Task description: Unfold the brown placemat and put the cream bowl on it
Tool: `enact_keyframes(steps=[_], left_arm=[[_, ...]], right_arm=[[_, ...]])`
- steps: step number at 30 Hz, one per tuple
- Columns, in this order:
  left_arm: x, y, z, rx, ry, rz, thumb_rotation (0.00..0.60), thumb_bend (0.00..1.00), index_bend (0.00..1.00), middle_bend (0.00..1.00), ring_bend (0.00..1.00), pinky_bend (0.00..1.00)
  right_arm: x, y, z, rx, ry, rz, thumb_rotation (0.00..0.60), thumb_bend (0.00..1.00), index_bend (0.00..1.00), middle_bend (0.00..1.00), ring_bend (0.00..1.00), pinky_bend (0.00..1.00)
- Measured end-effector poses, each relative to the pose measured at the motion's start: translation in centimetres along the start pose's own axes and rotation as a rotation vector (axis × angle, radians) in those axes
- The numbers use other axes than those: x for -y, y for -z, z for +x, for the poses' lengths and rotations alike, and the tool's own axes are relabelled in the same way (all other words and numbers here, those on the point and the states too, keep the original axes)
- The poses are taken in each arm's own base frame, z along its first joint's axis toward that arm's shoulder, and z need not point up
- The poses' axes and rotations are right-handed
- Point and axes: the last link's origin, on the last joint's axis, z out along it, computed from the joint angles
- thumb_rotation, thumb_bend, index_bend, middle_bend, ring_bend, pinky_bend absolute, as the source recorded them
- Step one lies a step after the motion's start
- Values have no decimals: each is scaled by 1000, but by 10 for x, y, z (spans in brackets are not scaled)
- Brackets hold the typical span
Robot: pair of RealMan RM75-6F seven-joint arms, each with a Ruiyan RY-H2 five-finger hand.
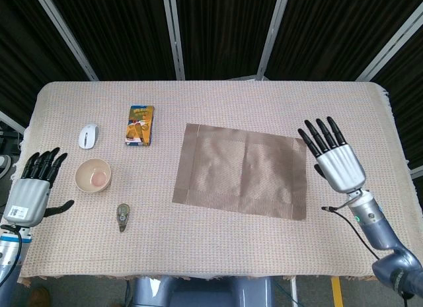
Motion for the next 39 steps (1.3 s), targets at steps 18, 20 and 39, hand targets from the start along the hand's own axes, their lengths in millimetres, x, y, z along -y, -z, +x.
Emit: enact_keyframes(steps=[18, 20, 39], left_arm=[[-104, -85, -49, 168, 37, -317, 600, 41, 211, 0, 0, 0], [-115, -92, -61, 194, 37, -330, 600, 57, 214, 0, 0, 0], [-158, -119, -136, 302, 30, -347, 600, 206, 262, 0, 0, 0]], right_arm=[[5, 125, 43, 88, -346, -390, 600, 0, 0, 0, 0, 0], [4, 126, 43, 89, -336, -387, 600, 0, 0, 0, 0, 0], [-8, 124, 36, 114, -356, -424, 600, 0, 0, 0, 0, 0]])
